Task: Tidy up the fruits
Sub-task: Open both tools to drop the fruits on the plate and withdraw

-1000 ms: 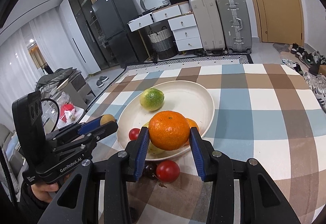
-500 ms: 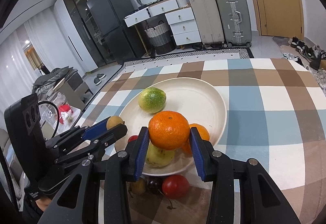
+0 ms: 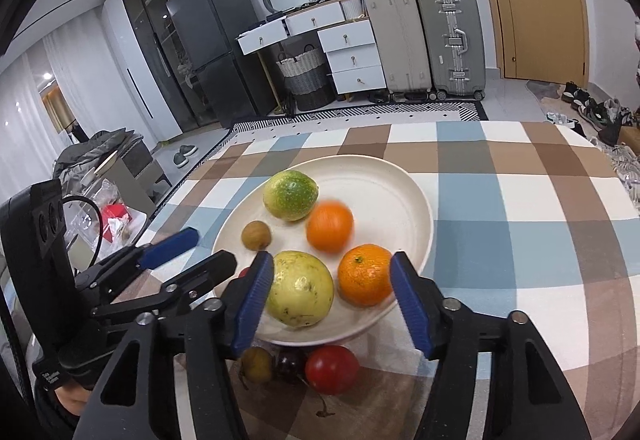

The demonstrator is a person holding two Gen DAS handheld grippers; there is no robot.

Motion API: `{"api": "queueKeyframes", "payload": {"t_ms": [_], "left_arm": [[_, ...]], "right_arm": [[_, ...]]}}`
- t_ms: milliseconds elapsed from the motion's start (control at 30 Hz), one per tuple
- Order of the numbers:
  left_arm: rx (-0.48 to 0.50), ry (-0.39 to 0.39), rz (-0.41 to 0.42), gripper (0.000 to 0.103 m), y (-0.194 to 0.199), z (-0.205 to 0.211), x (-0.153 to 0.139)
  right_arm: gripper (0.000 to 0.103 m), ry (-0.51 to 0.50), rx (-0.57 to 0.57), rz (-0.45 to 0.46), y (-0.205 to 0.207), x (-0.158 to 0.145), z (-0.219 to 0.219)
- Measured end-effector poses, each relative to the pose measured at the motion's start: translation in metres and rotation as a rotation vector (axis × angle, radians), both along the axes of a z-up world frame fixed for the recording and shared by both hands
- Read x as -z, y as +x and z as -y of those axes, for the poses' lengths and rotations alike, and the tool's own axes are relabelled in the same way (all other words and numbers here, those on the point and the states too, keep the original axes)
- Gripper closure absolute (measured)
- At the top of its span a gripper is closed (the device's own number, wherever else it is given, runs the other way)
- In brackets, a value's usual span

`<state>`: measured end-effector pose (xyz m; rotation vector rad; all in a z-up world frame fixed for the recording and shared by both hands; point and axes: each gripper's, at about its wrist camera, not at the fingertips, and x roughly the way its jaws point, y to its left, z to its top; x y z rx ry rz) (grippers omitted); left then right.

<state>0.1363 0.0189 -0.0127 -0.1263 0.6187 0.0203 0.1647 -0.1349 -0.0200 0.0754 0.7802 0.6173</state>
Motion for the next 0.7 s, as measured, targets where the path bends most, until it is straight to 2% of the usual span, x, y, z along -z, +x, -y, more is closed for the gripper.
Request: {"api": "queueKeyframes", "payload": {"t_ms": [67, 100, 300, 533, 600, 700], "left_arm": [[-0.004, -0.001, 0.009, 0.023, -0.005, -0.001, -0.001], [-0.007, 0.001, 0.009, 0.023, -0.006, -0.002, -0.001], [-0.025, 0.01, 0.001, 0.02, -0.018, -0.003, -0.002], [-0.027, -0.001, 0.015, 0.011, -0.04, 0.001, -0.006], [-0.028, -0.006, 0.023, 0.002, -0.046, 0.002, -0.007], [-0.016, -0.003, 0.036, 0.001, -0.054, 0.008, -0.011]], "right_arm": [[0.028, 0.004, 0.008, 0.004, -0.003, -0.001, 0.006], [0.022, 0.007, 0.008, 0.002, -0.004, -0.001, 0.008], [0.005, -0.013, 0.015, 0.006, -0.013, 0.0, 0.022], [0.001, 0.002, -0.003, 0.005, -0.028, 0.003, 0.038], [0.001, 0.004, -0.007, 0.014, -0.032, 0.002, 0.041], [0.001, 0.005, -0.02, 0.021, -0.039, 0.002, 0.044]]}}
